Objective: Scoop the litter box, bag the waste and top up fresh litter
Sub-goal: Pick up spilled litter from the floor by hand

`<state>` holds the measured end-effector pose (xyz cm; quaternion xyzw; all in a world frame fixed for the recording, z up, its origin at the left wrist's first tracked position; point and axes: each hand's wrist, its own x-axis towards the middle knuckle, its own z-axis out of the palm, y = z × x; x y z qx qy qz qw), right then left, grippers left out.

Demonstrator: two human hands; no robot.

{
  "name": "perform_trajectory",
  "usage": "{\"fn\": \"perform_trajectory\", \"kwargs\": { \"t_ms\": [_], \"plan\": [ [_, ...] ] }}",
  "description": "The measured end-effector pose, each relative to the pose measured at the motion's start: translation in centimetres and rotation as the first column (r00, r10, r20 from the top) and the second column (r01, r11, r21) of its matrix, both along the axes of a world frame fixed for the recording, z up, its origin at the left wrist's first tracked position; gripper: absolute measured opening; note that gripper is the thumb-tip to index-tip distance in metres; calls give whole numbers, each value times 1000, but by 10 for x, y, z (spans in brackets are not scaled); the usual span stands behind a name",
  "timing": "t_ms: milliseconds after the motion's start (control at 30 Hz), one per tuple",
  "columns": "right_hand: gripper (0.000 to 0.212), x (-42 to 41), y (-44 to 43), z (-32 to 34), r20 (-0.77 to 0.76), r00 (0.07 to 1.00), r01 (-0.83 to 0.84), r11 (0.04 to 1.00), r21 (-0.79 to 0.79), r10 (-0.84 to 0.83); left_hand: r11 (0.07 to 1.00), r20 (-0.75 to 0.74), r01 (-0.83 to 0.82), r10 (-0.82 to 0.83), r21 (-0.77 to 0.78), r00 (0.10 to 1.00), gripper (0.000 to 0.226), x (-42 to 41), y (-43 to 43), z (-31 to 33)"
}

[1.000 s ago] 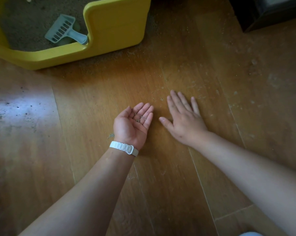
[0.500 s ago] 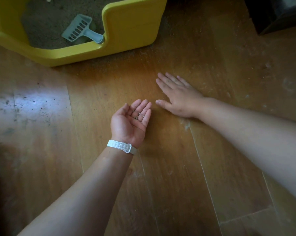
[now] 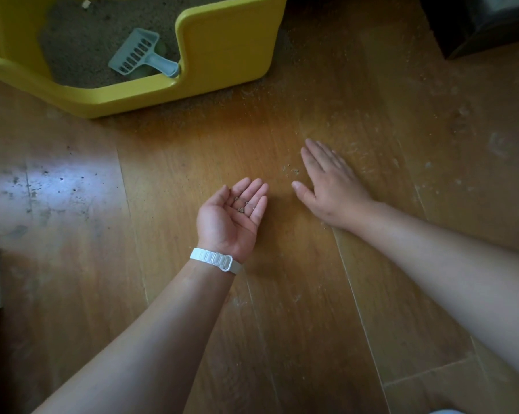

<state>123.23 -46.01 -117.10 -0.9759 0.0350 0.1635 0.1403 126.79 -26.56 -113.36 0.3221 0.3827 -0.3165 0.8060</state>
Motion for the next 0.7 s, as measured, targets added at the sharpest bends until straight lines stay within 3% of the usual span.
{"fn": "perform_trajectory", "kwargs": {
  "t_ms": [100,267,433,700],
  "plan": [
    [75,3,-1,-2,-68,996,-67,997,-46,63,1000,-3,-3,3,8,1000,38,-3,3,-1],
    [78,-14,10,-1,-31,980,-196,980,-44,195,1000,-4,-6,6,15,1000,38,-6,2,1],
    [70,-33,13,-2,43,999,30,998,-53,-28,1000,-4,6,-5,23,1000,38,-10,0,2],
    [75,-48,31,-9,-9,1000,-18,988,-152,17,999,-2,20,-20,31,1000,39,-14,-2,3]
  ]
}}
